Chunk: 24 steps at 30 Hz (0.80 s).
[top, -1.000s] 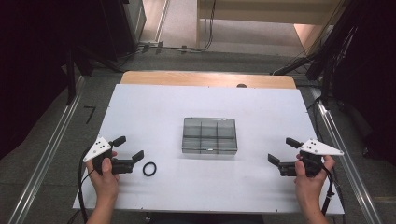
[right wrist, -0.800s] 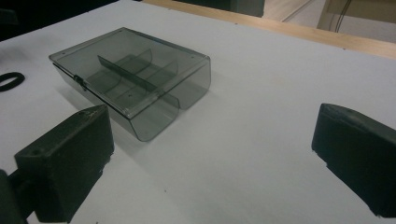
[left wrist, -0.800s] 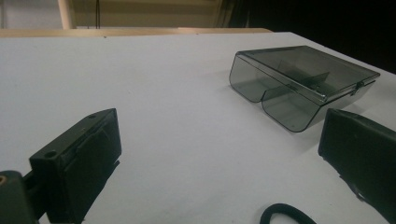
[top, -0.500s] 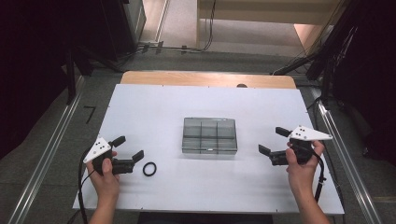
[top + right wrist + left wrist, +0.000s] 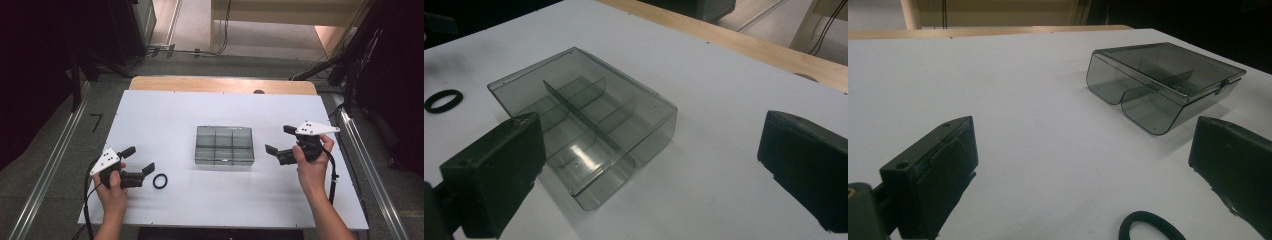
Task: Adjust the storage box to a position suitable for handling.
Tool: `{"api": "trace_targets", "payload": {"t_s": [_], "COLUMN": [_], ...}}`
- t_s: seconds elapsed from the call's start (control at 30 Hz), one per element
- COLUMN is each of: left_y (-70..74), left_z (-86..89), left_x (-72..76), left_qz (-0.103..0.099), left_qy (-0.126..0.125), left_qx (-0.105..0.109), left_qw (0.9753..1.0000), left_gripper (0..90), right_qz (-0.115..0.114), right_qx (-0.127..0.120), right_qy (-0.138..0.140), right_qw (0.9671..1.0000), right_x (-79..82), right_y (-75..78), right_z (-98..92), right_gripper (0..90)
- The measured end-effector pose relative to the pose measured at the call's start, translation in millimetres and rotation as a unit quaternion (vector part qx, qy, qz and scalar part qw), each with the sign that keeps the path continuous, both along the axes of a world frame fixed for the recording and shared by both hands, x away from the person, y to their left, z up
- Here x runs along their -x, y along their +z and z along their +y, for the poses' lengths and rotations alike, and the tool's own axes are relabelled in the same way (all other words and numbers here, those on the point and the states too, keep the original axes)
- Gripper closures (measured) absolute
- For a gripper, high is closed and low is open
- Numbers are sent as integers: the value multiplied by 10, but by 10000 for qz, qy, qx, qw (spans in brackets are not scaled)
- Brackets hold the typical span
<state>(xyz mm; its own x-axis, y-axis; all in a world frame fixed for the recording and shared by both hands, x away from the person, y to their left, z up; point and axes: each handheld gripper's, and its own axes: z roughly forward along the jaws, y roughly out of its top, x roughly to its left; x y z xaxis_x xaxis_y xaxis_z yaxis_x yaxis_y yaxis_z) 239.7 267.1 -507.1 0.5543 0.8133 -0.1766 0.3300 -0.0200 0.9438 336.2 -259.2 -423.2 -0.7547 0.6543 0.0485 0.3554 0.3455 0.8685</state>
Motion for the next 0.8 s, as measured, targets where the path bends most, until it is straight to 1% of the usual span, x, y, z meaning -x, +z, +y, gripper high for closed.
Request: {"api": "trace_targets", "payload": {"t_s": [0.13,0.2,0.4,0.5,0.53,0.67,0.7,0.73,0.8], "left_y": [-1,-2,-1,-1,-1,0,0,-1,-1], "left_z": [-4,-3,-2,-3,-3,-5,-7,-8,-11], "left_x": [-4,-4,-3,-5,-5,-3,-2,-2,-2], "left_qz": [-3,2,0,-3,-2,6,6,8,9], "left_qy": [-6,-13,-10,-23,-27,-39,-47,-56,-71], "left_qx": [-7,-3,-9,-4,-4,-24,-21,-28,-44], "left_qw": [10000,10000,10000,10000,10000,10000,10000,10000,10000], "left_gripper": [0,0,0,0,0,0,0,0,0], "right_qz": [17,17,55,105,105,181,198,248,267], "right_qx": [41,102,121,181,181,202,214,228,223], "right_qy": [78,99,172,224,224,311,318,451,494], "right_qw": [10000,9999,9998,9995,9995,9991,9991,9984,9982], "right_x": [-69,-110,-223,-293,-293,-376,-389,-442,-465], "right_y": [25,38,54,45,45,38,41,46,50], "right_z": [94,144,240,296,296,370,384,427,449], "right_gripper": [0,0,0,0,0,0,21,31,31]}}
